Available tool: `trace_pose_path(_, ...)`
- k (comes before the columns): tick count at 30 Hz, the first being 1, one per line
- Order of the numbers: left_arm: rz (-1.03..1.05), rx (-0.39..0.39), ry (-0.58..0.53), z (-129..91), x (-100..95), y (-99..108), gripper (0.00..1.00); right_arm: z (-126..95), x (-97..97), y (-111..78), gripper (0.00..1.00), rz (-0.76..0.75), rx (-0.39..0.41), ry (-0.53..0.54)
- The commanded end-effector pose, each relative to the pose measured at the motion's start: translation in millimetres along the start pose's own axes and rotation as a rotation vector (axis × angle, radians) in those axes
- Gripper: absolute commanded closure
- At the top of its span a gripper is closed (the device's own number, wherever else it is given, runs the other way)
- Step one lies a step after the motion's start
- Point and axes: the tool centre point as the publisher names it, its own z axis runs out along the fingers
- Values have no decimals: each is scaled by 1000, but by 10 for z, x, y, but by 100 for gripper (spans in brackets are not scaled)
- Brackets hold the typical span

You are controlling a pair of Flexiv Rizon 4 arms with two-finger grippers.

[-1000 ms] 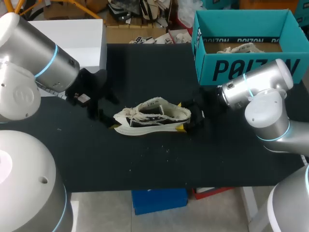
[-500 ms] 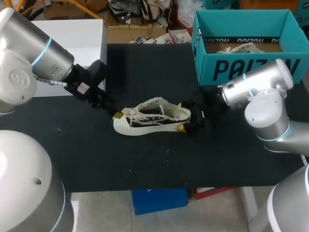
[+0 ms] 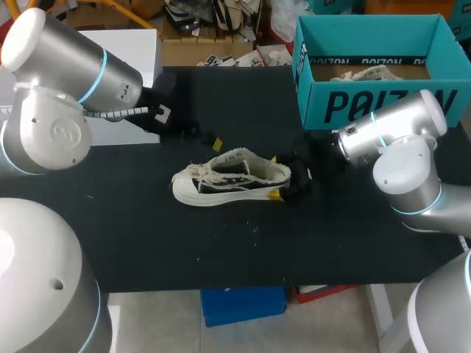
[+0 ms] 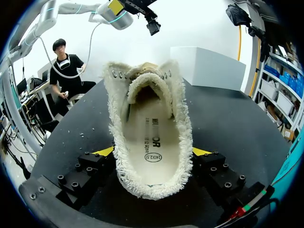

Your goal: Take the shoe out of the shoebox, open the shoe tongue, remove and reinsert the insole, then place the shoe into the shoebox

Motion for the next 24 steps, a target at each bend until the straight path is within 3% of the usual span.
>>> trace_pose_path(1,-156,64,-159,16,48,81,0,33,-18,-13,100,1,1,0)
trace_pose_path(7,-156,64,-159,16,48,81,0,33,-18,-13,100,1,1,0)
trace_pose_path(9,-147,31,-240,45,59,43,0,33,-18,-13,100,1,1,0)
trace_pose_path(15,-87,-160,-468,171,91,-203,0,33,-18,-13,100,1,1,0)
trace_pose_path(19,-162,-300,-516,199,123,-360,0,33,-18,-13,100,1,1,0)
trace_pose_path(24,-242,-335,-564,216,110,-400,0,33,-18,-13,100,1,1,0)
